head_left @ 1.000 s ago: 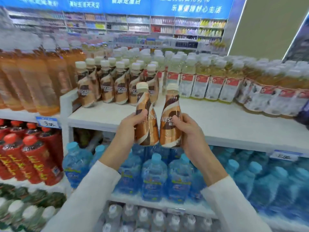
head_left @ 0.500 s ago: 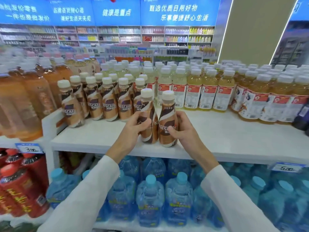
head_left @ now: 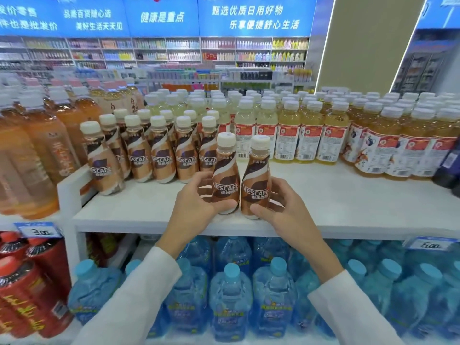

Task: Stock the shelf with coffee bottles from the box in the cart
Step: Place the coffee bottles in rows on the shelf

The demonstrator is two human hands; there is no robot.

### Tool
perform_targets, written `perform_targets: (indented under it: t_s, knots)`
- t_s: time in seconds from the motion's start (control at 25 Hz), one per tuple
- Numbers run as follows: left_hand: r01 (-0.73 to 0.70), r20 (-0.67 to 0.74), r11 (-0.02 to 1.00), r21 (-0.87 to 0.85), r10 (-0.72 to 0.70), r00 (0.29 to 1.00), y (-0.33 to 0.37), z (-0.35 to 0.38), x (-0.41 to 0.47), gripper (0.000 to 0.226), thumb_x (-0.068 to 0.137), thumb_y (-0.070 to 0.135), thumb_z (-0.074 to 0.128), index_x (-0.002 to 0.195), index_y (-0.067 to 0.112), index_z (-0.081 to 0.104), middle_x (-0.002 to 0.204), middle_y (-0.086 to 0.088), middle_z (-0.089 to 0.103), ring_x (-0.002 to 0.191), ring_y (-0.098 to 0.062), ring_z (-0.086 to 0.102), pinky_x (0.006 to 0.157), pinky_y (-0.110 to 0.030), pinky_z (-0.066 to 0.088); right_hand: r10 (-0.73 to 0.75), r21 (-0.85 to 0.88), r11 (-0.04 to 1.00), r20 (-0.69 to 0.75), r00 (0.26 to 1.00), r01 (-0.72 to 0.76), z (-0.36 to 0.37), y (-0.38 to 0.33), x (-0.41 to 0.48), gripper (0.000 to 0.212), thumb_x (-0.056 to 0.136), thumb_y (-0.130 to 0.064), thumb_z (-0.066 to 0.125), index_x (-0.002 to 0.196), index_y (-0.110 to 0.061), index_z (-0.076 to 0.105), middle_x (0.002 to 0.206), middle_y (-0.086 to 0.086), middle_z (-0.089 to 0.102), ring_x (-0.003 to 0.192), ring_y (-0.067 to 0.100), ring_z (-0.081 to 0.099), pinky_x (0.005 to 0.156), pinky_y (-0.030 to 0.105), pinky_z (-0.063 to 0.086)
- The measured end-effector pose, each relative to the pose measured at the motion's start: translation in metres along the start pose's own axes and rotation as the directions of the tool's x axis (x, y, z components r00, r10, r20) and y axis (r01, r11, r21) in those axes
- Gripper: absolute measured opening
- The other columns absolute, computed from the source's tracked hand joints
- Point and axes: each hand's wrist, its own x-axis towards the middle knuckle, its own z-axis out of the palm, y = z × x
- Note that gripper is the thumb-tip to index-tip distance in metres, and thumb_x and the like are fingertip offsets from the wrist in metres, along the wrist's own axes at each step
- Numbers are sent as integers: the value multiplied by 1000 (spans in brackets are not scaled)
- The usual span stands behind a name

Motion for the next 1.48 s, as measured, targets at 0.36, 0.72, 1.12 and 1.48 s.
perform_targets:
  t_s: [0.36,0.72,1.12,1.48]
  knots:
    - [16,-34,1000,13,-15,999,-1,1,-6,63,58,38,97,108,49,60,109,22,71,96,9,67,82,-14,52,6,-81,997,32,999,-4,1,-1,4,56,87,-20,78,132,-40,51,124,-24,64,117,-3,60,104,27,50]
    - [-29,-50,999,-15,28,998,3,8,-19,70,63,40,95,121,42,57,116,22,67,105,8,64,84,-11,53,-9,-85,996,-127,992,-2,12,-8,-12,68,75,-37,88,128,-50,48,119,-30,60,106,-15,59,89,10,52]
    - [89,-413,981,173,-10,911,-24,-55,-24,59,71,41,88,124,33,62,118,14,63,108,-3,59,93,-22,47,-30,-48,998,-77,997,26,109,-34,10,57,75,-28,88,124,-38,60,116,-16,70,103,1,67,92,26,56]
    - [220,-596,945,242,-35,802,-41,-116,7,55,81,28,84,129,19,59,126,0,56,115,-20,59,105,-36,47,-64,-72,995,20,998,66,203,-54,59,55,81,-24,81,131,-22,58,125,-3,67,116,17,62,102,43,52]
